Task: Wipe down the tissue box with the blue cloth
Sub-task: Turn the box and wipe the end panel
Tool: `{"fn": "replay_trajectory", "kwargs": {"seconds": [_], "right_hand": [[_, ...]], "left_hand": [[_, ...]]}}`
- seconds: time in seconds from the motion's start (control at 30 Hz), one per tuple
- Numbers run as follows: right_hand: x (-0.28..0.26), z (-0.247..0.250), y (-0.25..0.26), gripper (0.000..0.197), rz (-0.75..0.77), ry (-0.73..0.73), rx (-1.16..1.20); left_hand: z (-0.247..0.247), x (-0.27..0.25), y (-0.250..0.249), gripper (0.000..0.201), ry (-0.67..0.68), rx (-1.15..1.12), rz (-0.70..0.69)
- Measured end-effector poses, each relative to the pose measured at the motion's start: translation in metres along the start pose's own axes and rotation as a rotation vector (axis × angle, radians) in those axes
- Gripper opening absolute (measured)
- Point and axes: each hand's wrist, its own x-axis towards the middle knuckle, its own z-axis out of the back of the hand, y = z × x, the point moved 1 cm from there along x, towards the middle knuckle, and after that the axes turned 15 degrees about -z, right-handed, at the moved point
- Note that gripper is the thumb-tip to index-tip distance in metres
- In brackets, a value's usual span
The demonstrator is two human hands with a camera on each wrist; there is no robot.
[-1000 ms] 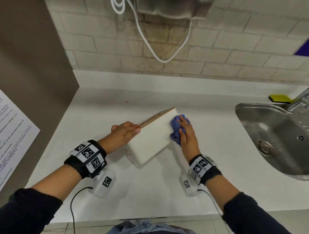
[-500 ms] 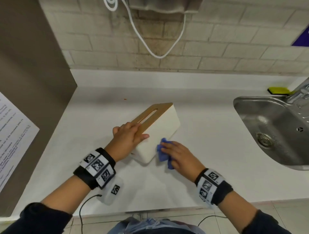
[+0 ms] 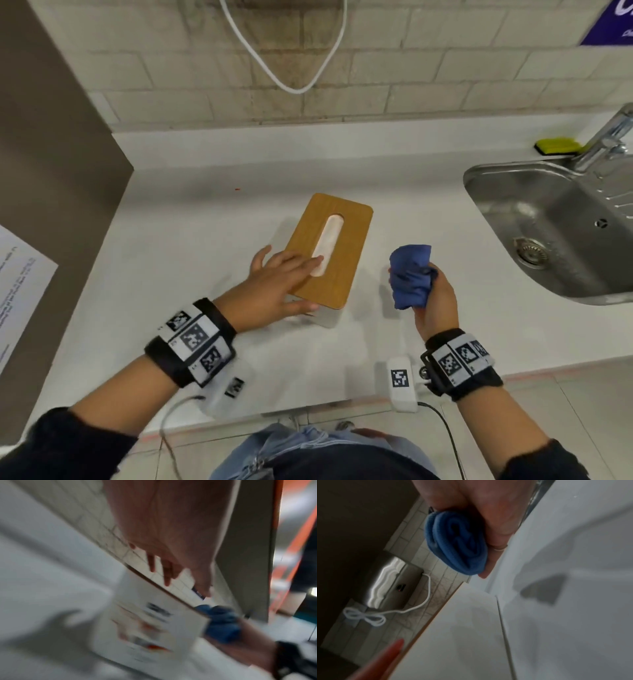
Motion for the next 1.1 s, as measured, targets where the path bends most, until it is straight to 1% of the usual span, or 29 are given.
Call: {"fn": "replay_trajectory", "kwargs": {"seconds": [0.1, 0.17, 0.2, 0.23, 0.27, 0.33, 0.37, 0.43, 0.5, 0.53, 0.57, 0.6, 0.67, 0.73, 0.77, 0.8, 0.83, 0.9, 0.93, 1.0, 1.07, 1.1], "right_hand": [[-0.005, -0.002, -0.006, 0.025, -0.116, 0.100, 0.252], [-0.006, 0.000, -0.012, 0.023, -0.162, 0.208, 0.423], [-0.006, 0.001, -0.014, 0.031, -0.177, 0.250, 0.484], [-0.007, 0.001, -0.015, 0.039, -0.170, 0.280, 0.510], [-0.012, 0.000, -0.014, 0.040, -0.162, 0.330, 0.534], [-0.026, -0.006, -0.010, 0.030, -0.135, 0.447, 0.537], [-0.032, -0.008, -0.008, 0.026, -0.115, 0.444, 0.511], [-0.037, -0.010, -0.007, 0.017, -0.082, 0.357, 0.456], [-0.037, -0.008, -0.006, 0.032, -0.007, 0.224, 0.339], [-0.036, -0.006, -0.003, 0.031, 0.038, 0.171, 0.256], [-0.040, -0.008, 0.002, 0.023, 0.097, 0.139, 0.168], [-0.044, -0.008, 0.007, 0.019, 0.182, 0.110, 0.078], [-0.055, -0.015, 0.016, 0.020, 0.398, 0.065, -0.096], [-0.070, -0.031, 0.021, 0.022, 0.570, 0.074, -0.201], [-0.075, -0.041, 0.020, 0.031, 0.630, 0.086, -0.279], [-0.075, -0.050, 0.016, 0.039, 0.668, 0.117, -0.369], [-0.075, -0.060, 0.013, 0.042, 0.692, 0.144, -0.450], [-0.068, -0.075, 0.005, 0.049, 0.753, 0.118, -0.588], [-0.065, -0.082, 0.002, 0.052, 0.797, 0.072, -0.651], [-0.063, -0.096, 0.004, 0.057, 0.858, -0.036, -0.739], [-0.060, -0.109, 0.010, 0.058, 0.891, -0.080, -0.800], [-0.059, -0.114, 0.015, 0.058, 0.926, -0.096, -0.837]], "left_hand": [[0.011, -0.007, 0.033, 0.073, 0.116, 0.173, -0.142], [0.014, 0.001, 0.043, 0.064, 0.161, 0.250, -0.230], [0.016, 0.006, 0.044, 0.060, 0.177, 0.277, -0.270], [0.017, 0.010, 0.045, 0.058, 0.181, 0.295, -0.313], [0.015, 0.014, 0.044, 0.056, 0.180, 0.297, -0.345], [0.011, 0.021, 0.040, 0.054, 0.161, 0.289, -0.404], [0.009, 0.024, 0.038, 0.053, 0.163, 0.291, -0.426], [0.004, 0.029, 0.035, 0.051, 0.161, 0.299, -0.441], [0.007, 0.034, 0.030, 0.054, 0.113, 0.257, -0.409], [0.012, 0.038, 0.027, 0.055, 0.072, 0.206, -0.370], [0.020, 0.041, 0.024, 0.056, 0.027, 0.146, -0.325], [0.030, 0.045, 0.021, 0.056, -0.005, 0.079, -0.275], [0.051, 0.050, 0.016, 0.053, -0.024, -0.061, -0.173], [0.066, 0.054, 0.019, 0.050, -0.027, -0.164, -0.094], [0.070, 0.057, 0.022, 0.053, -0.032, -0.199, -0.054], [0.073, 0.059, 0.026, 0.060, -0.044, -0.240, -0.012], [0.076, 0.060, 0.028, 0.067, -0.060, -0.286, 0.034], [0.080, 0.062, 0.031, 0.071, -0.091, -0.379, 0.098], [0.082, 0.063, 0.033, 0.068, -0.103, -0.399, 0.110], [0.086, 0.064, 0.035, 0.055, -0.124, -0.406, 0.118], [0.092, 0.065, 0.041, 0.036, -0.167, -0.403, 0.133], [0.095, 0.067, 0.042, 0.029, -0.179, -0.402, 0.136]]}}
